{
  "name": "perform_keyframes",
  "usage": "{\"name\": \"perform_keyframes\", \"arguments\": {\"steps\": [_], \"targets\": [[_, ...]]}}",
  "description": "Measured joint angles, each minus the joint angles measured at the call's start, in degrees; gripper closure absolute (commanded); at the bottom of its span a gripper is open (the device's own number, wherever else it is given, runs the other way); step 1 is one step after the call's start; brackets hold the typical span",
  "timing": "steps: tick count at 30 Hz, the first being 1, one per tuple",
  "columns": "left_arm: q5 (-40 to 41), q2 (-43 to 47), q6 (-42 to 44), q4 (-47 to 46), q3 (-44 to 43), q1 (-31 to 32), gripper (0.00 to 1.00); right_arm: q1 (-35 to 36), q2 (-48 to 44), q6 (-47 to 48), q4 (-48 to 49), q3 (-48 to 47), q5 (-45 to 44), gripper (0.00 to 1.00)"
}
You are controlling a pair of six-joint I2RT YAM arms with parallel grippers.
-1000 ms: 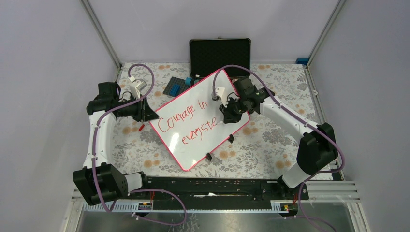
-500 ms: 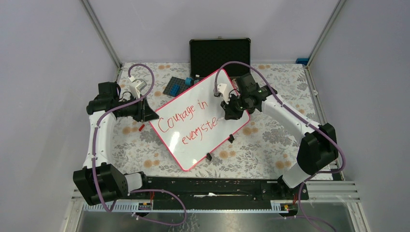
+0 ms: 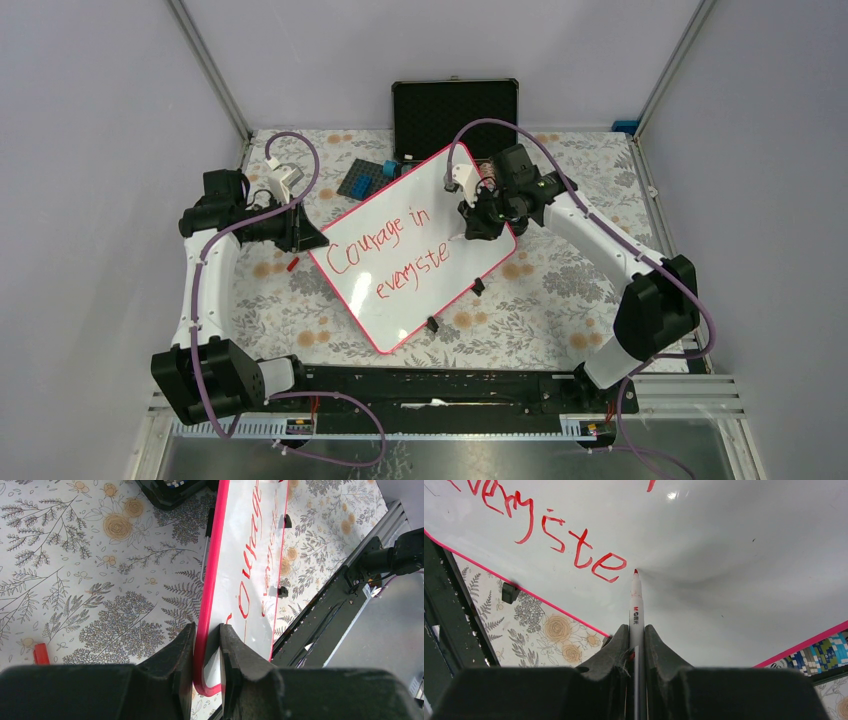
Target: Write a sentence on the whiteboard
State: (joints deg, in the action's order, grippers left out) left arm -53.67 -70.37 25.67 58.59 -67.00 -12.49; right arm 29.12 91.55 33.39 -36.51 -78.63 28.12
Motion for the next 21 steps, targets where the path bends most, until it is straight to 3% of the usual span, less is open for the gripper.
{"name": "perform_keyframes", "arguments": {"steps": [21], "targets": [[0.0, 0.0, 0.0, 0.0, 0.0, 0.0, 0.98, -0.3, 1.3, 0.2, 0.0, -1.3, -0.7, 1.0]]}}
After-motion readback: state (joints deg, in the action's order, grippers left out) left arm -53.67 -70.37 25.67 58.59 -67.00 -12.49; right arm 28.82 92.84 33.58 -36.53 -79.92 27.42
